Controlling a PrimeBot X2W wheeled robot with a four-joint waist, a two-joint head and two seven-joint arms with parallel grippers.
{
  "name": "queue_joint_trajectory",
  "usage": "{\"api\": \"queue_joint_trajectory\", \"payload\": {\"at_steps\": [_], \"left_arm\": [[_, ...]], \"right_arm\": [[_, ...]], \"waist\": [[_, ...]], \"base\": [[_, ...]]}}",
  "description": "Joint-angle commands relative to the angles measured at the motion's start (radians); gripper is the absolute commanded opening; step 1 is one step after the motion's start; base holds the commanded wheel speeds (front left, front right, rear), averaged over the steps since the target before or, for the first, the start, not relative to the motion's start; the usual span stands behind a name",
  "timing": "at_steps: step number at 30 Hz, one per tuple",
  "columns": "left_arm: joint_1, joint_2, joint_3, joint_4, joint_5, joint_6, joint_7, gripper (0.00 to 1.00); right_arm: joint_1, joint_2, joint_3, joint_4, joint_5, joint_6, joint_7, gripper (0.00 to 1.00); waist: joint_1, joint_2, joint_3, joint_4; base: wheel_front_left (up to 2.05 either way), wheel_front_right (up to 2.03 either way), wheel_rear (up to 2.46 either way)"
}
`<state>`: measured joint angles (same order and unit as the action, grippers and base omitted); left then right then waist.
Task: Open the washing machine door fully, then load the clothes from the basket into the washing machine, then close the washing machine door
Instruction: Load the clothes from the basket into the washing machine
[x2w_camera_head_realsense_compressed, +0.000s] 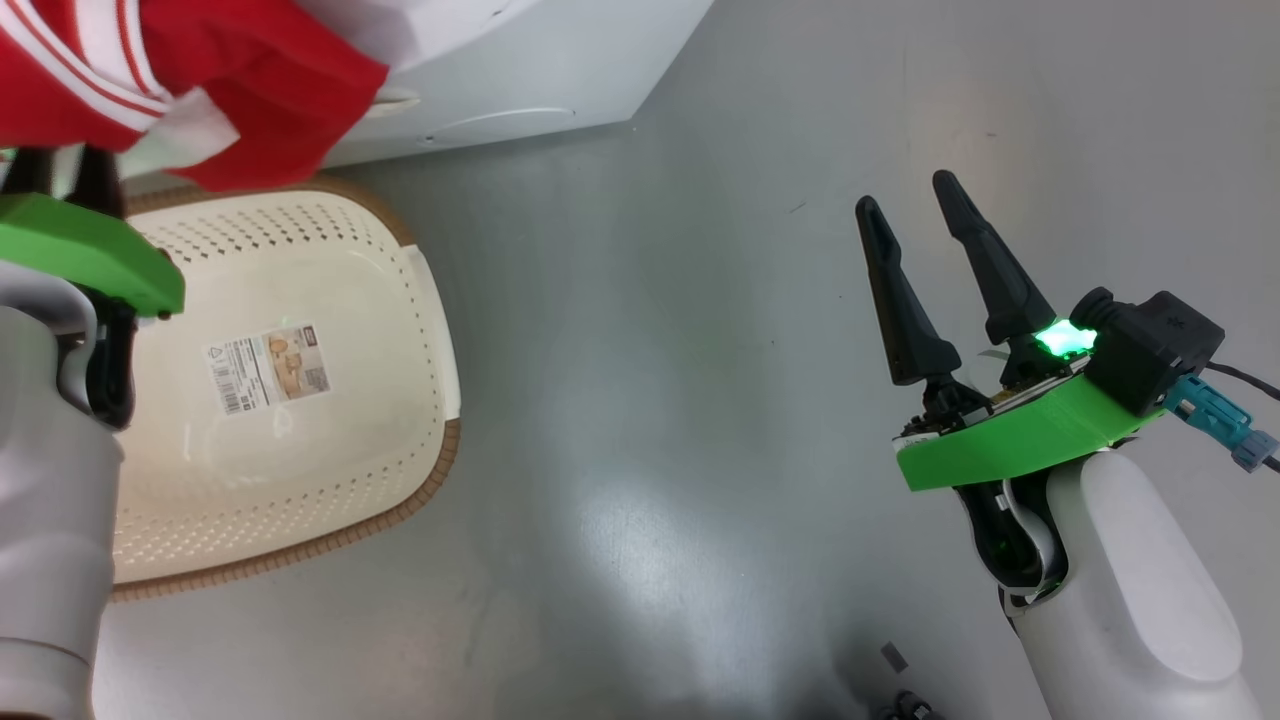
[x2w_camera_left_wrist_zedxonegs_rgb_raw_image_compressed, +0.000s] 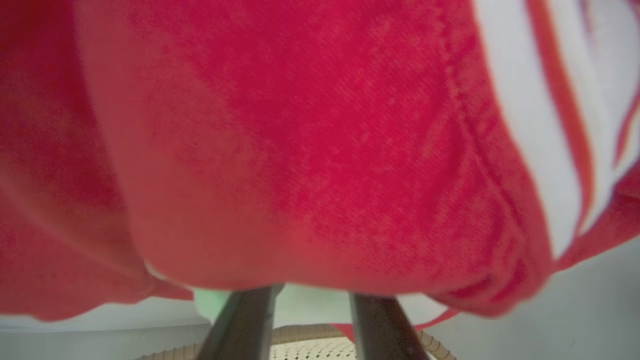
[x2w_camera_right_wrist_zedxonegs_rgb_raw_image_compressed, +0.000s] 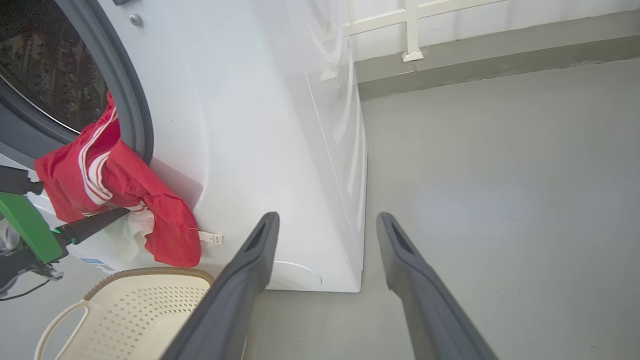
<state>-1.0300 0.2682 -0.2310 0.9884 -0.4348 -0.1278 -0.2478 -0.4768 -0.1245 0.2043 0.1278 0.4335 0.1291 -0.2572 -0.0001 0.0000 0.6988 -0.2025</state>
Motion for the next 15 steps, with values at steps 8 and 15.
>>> {"api": "queue_joint_trajectory", "payload": {"at_steps": [8,15], "left_arm": [[0.013,0.032,0.024,-0.089,-0.019,-0.003,-0.014,0.00],[0.106,0.033,0.029,-0.193,-0.022,-0.003,-0.014,0.00]], "right_arm": [[0.016,0.006,0.013,-0.016,-0.005,0.002,-0.005,1.00],[0.022,0.001,0.012,-0.013,-0.004,0.002,-0.005,1.00]], "waist": [[0.0001,0.0000,-0.023,0.014],[0.0001,0.0000,-0.044,0.029]], "base": [[0.00,0.00,0.00],[0.00,0.00,0.00]]}}
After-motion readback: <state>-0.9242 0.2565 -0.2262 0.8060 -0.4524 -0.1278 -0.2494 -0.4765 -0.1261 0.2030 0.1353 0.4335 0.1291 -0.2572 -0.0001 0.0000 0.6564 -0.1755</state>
